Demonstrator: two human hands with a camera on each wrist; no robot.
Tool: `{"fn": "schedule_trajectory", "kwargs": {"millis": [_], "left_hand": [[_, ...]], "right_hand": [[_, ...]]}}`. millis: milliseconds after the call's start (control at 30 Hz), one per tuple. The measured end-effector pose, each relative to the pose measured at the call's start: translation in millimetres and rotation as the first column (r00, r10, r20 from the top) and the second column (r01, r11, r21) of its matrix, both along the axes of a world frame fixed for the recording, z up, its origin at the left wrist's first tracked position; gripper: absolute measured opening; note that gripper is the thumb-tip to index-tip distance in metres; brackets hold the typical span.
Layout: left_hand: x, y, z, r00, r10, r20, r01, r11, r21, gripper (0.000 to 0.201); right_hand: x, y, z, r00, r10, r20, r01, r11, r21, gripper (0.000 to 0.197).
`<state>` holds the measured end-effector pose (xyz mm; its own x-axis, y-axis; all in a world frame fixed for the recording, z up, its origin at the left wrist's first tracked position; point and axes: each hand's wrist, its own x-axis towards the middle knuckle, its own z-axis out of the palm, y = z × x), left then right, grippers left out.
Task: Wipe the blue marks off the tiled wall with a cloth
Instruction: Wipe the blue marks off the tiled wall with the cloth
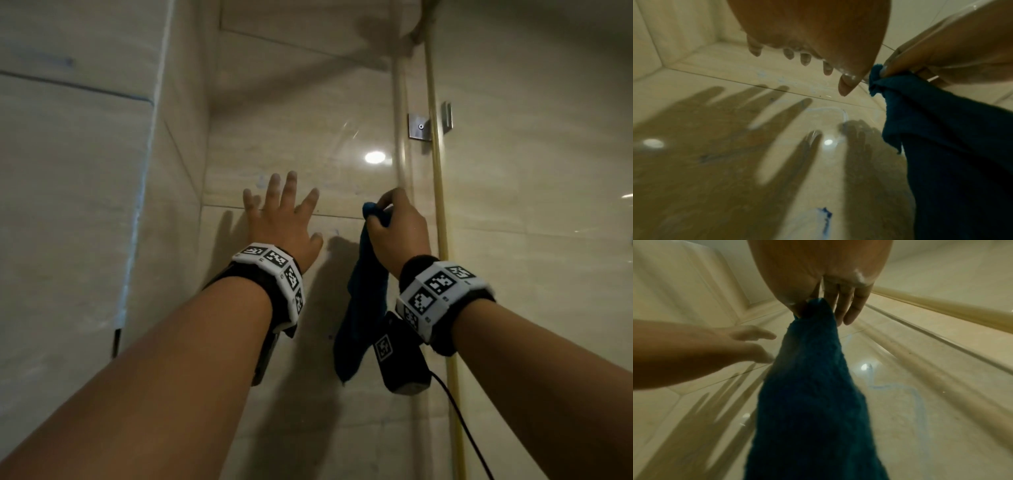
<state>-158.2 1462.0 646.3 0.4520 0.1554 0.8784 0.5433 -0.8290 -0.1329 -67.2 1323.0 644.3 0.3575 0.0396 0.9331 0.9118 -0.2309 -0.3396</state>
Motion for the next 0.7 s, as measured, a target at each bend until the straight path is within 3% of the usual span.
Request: {"fn": "schedule_trajectory", "kwargs": {"millis": [400,567,700], "left_hand": [[29.2,28.5,12.0,0.998,0.013,0.057,-0.012,1.000,-0.013,0.088],[32.5,33.7,10.7,0.997,0.021,0.072,-0.021,1.000,-0.001,0.087],[33.0,33.4,12.3,0.997,0.032,0.068,-0.031,0.999,-0.013,0.086]], "right_hand": [[33.2,25.1,58.7,0.971,-0.136,0.196,0.153,0.986,-0.072,0.018],[42.0,37.0,52.2,0.874,-0.294,0.387,0.305,0.952,0.034,0.020],[44.2,46.0,35.1,0.866,-0.219,0.450,0.243,0.970,0.004,0.025]]}}
